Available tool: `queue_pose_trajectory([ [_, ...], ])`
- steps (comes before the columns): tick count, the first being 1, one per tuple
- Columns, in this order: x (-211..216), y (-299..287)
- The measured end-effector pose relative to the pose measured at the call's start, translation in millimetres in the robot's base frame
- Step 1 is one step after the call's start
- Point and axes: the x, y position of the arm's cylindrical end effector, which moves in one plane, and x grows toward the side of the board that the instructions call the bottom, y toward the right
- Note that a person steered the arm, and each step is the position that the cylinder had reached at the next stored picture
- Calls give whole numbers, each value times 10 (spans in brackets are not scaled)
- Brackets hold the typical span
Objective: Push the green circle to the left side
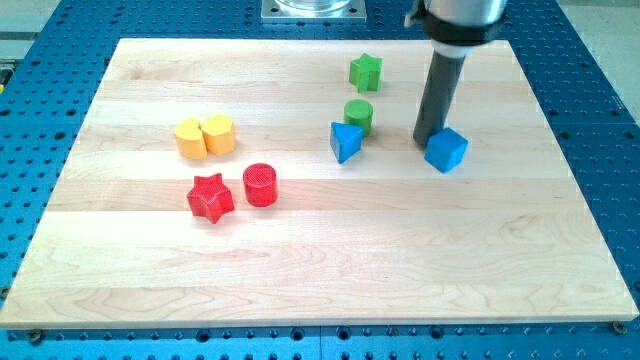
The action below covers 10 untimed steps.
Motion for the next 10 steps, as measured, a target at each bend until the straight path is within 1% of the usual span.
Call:
queue_pose_trajectory([
  [1,76,0],
  [2,-76,-35],
  [4,-445,-740],
  [5,-468,-1045],
  [6,-468,-1214],
  [7,-468,-1282],
  [8,-727,-1282],
  [9,-1086,-1267],
  [10,-1099,-1315],
])
